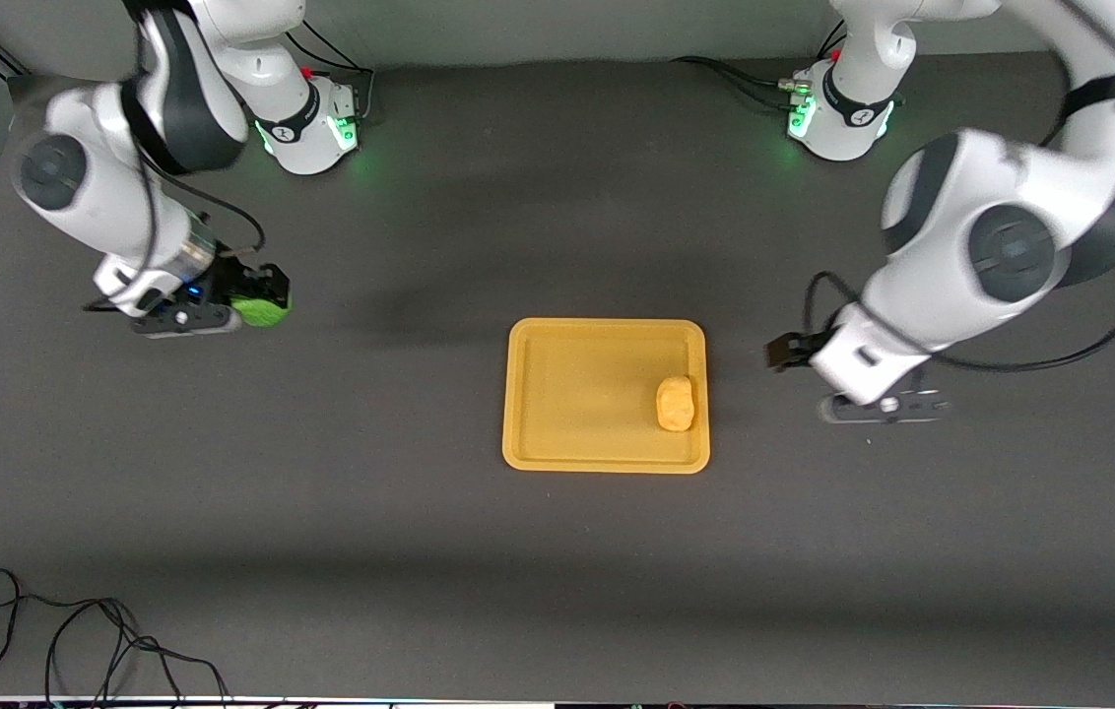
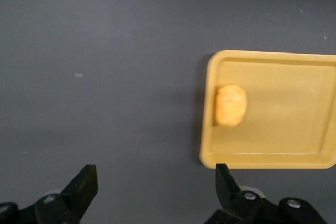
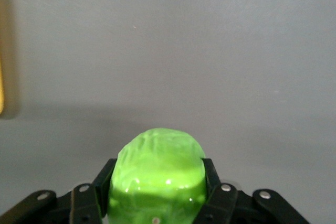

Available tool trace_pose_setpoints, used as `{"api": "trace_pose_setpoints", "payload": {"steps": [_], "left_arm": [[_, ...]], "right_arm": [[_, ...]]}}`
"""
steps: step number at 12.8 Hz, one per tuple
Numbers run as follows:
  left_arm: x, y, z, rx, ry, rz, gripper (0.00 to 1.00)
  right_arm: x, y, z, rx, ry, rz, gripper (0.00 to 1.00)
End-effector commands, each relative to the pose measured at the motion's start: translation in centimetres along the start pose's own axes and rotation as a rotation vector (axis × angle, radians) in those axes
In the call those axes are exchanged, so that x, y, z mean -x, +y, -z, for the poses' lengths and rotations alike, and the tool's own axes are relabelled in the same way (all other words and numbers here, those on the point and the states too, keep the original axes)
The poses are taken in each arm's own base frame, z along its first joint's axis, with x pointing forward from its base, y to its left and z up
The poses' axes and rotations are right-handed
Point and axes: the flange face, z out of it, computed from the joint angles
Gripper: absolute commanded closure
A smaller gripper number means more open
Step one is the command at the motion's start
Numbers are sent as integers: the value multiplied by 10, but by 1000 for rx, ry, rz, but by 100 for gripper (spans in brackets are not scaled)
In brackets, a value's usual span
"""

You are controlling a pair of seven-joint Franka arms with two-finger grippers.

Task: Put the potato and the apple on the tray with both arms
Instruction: 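Carry the green apple to the tray while the left gripper withdraws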

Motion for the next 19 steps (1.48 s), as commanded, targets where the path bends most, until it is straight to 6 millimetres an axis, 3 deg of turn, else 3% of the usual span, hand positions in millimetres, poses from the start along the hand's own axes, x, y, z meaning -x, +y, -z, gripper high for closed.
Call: {"api": "trace_pose_setpoints", "payload": {"steps": [1, 3, 4, 6, 8, 9, 11, 13, 15, 16, 17, 19], "left_arm": [[18, -81, 51, -31, 15, 5, 0], [27, -102, 84, -125, 94, 17, 0], [33, -104, 92, -141, 111, 16, 0], [50, -109, 80, -150, 120, -48, 0], [61, -119, 84, -126, 139, -40, 0], [68, -118, 97, -129, 143, -47, 0], [79, -120, 103, -134, 112, -86, 0], [60, -142, 79, -21, 118, -44, 0], [56, -155, 44, -8, 117, -16, 0], [54, -163, 35, -6, 105, -2, 0], [53, -185, 32, -4, 95, 36, 1], [60, -202, 19, -7, 80, 35, 1]], "right_arm": [[-26, -9, 76, -10, 0, -10, 49], [-48, -28, 94, -16, 29, -53, 49], [-58, -65, 95, -14, 37, -40, 49], [-83, -133, 95, -16, 60, -75, 49], [-103, -210, 90, -22, 71, -113, 49], [-110, -250, 86, -28, 74, -144, 49], [-110, -319, 74, -38, 78, -220, 49], [-101, -383, 51, -54, 87, -258, 49], [-89, -429, 10, -43, 93, -266, 49], [-87, -444, -11, -38, 114, -260, 49], [-91, -452, -37, -28, 121, -254, 49], [-103, -459, -88, -26, 123, -250, 49]]}}
